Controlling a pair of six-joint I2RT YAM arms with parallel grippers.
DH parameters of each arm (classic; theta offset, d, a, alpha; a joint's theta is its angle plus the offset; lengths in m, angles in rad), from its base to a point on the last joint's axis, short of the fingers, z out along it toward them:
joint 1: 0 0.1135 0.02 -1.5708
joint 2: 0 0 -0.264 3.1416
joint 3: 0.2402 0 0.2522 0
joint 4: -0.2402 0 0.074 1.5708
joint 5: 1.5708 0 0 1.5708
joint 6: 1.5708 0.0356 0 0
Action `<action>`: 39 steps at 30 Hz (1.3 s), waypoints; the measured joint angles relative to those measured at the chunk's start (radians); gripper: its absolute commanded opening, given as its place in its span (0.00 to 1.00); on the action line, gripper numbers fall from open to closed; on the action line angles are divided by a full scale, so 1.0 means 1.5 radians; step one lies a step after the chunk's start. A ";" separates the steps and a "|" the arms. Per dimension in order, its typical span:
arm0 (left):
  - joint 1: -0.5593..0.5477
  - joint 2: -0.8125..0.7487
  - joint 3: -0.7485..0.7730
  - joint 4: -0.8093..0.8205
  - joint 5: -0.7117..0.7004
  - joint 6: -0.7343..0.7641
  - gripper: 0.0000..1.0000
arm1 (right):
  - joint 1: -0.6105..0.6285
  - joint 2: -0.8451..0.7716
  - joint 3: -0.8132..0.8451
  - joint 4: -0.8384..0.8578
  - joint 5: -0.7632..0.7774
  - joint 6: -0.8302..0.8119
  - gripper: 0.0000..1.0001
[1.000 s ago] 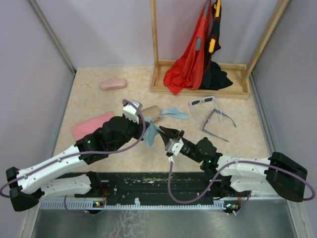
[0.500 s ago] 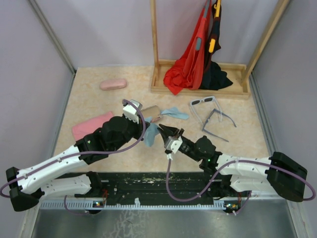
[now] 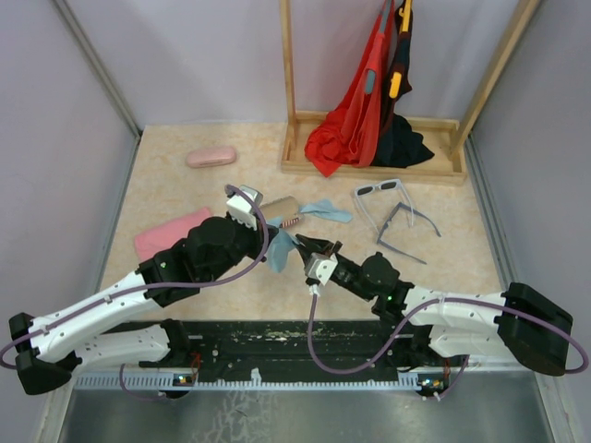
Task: Organize the sunglasses
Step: Adjust the glasses cleaning cloth at the center of the board.
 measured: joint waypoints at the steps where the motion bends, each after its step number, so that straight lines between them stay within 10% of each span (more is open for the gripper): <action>1: 0.000 0.000 0.000 0.000 0.000 0.000 0.00 | 0.000 0.000 0.000 -0.003 0.000 0.002 0.17; 20: 0.000 -0.015 -0.002 0.000 0.000 0.000 0.05 | 0.000 -0.020 0.020 -0.054 0.015 0.032 0.00; 29: 0.000 -0.038 -0.067 0.000 0.000 -0.033 0.00 | 0.003 -0.045 0.210 -0.394 0.060 0.239 0.00; 39: 0.000 0.003 -0.212 0.071 0.021 -0.142 0.00 | 0.004 -0.022 0.147 -0.524 0.068 0.460 0.00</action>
